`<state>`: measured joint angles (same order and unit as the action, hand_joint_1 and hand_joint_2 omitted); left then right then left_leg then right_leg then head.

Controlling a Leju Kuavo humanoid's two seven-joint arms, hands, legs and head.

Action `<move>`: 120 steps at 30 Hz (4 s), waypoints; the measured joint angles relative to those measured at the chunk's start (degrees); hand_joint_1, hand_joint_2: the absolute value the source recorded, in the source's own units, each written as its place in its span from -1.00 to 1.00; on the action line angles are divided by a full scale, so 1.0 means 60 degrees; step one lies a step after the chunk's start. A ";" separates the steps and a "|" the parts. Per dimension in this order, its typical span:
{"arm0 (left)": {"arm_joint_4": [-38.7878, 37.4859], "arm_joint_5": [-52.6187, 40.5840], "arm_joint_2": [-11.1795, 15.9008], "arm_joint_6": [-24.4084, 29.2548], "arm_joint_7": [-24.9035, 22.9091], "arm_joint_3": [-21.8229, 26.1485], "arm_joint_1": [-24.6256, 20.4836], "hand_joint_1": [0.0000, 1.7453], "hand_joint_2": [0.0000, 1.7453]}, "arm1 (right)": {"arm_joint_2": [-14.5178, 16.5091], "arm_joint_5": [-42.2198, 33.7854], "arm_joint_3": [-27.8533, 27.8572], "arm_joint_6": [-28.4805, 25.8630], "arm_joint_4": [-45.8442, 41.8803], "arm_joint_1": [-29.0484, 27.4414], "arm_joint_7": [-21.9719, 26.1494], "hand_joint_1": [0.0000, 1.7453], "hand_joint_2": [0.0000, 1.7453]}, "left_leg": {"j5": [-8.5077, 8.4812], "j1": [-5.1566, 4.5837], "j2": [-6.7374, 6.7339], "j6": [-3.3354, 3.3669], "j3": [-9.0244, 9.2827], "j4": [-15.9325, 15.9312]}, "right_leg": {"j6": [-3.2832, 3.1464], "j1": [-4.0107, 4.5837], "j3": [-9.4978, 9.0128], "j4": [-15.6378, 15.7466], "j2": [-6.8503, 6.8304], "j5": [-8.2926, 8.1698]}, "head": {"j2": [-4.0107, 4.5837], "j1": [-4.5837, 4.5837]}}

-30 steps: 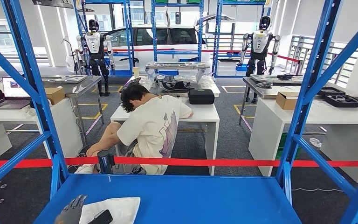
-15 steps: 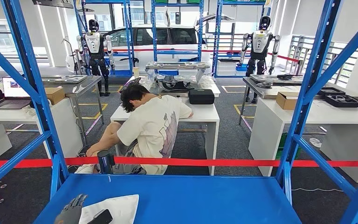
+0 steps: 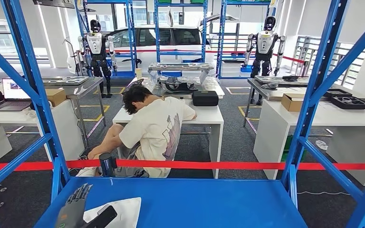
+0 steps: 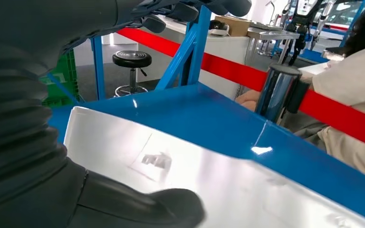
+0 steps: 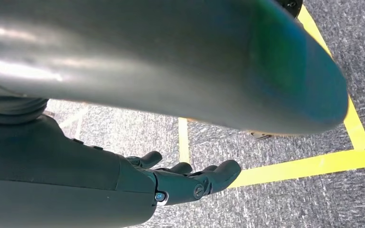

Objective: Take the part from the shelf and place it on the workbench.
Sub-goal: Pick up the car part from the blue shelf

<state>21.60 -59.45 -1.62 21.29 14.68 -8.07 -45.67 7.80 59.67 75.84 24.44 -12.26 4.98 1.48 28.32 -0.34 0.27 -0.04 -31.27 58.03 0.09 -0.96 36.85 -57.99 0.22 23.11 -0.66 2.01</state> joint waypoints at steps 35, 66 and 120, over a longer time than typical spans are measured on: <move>-0.0150 0.0514 0.0315 -0.0159 -0.0257 -0.0004 -0.0006 -1.00 -1.00 | 0.0011 0.0094 -0.0016 0.0000 0.0000 -0.0007 -0.0016 -1.00 -1.00 | -0.0001 0.0001 0.0000 -0.0002 -0.0002 0.0000 | 0.0000 0.0001 0.0001 -0.0003 0.0000 0.0000 | 0.0000 0.0000; -0.0090 0.0423 0.0335 -0.0099 -0.0234 -0.0007 0.0239 -1.00 -1.00 | 0.0062 0.0101 -0.0085 0.0004 0.0007 -0.0043 -0.0002 -1.00 -1.00 | 0.0834 0.0121 -0.0035 -0.0376 -0.1352 0.2344 | -0.0353 -0.0046 -0.0165 -0.0418 0.0045 0.0639 | 0.0000 0.0024; -0.0027 0.0315 0.0118 -0.0144 -0.0185 -0.0050 0.0330 -1.00 -1.00 | 0.0006 -0.0012 -0.0093 0.0005 0.0007 -0.0091 -0.0004 -1.00 -1.00 | 0.0100 0.0028 0.0003 -0.0269 -0.0387 0.0573 | -0.0279 -0.0061 -0.0389 -0.0372 0.0011 0.0838 | -0.0001 0.0008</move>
<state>21.44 -57.55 -0.91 20.43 13.57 -8.37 -43.69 7.84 59.60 75.29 24.47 -12.22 4.44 1.45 28.92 -0.17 0.28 -1.65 -33.60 61.47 -1.58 -1.33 34.52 -60.23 0.28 28.14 -0.66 2.06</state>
